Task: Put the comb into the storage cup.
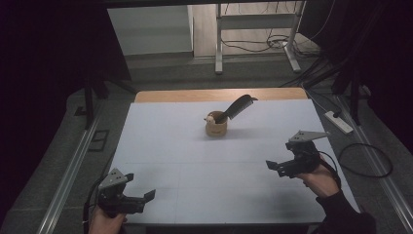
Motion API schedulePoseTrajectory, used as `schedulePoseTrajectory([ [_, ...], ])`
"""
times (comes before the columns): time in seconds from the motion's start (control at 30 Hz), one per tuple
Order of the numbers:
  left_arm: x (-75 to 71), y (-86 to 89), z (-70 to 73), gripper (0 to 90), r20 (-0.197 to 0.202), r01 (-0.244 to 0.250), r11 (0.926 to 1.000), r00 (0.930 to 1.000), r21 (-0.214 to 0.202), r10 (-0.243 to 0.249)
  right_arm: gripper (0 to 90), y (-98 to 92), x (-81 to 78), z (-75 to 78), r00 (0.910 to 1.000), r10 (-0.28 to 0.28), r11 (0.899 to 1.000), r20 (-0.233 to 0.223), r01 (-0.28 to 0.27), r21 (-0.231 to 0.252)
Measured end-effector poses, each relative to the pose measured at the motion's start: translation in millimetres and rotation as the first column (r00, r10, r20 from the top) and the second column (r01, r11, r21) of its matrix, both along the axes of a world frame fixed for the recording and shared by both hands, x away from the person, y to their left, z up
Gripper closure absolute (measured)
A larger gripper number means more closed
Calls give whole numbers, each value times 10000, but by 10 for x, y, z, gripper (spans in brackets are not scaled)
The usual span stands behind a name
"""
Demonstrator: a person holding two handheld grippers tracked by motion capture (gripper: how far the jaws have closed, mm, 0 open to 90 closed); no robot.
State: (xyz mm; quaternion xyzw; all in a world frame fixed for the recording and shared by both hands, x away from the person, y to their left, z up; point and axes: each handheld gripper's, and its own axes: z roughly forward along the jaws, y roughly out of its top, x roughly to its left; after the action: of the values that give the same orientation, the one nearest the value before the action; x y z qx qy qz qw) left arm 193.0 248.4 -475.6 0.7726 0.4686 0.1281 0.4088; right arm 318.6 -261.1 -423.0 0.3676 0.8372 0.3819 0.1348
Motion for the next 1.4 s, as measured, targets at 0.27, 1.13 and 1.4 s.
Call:
schedulePoseTrajectory([
  [0.27, -5, 2, 4, 0, 53, -21, 10000, 10000, 16, 21, 0, -123, -108, -47, 9998, -146, 9999, -115, 146, -12],
  [1.13, -42, 5, 23, 0, 235, -275, 9990, 9994, 353, 266, 0, -570, -478, -208, 9904, -1382, 9902, 1, 1382, -217],
  [1.4, -65, 22, 29, 0, 287, -432, 9979, 9987, 487, 419, 0, -650, -568, -252, 9855, -1698, 9852, -69, 1696, -250],
])
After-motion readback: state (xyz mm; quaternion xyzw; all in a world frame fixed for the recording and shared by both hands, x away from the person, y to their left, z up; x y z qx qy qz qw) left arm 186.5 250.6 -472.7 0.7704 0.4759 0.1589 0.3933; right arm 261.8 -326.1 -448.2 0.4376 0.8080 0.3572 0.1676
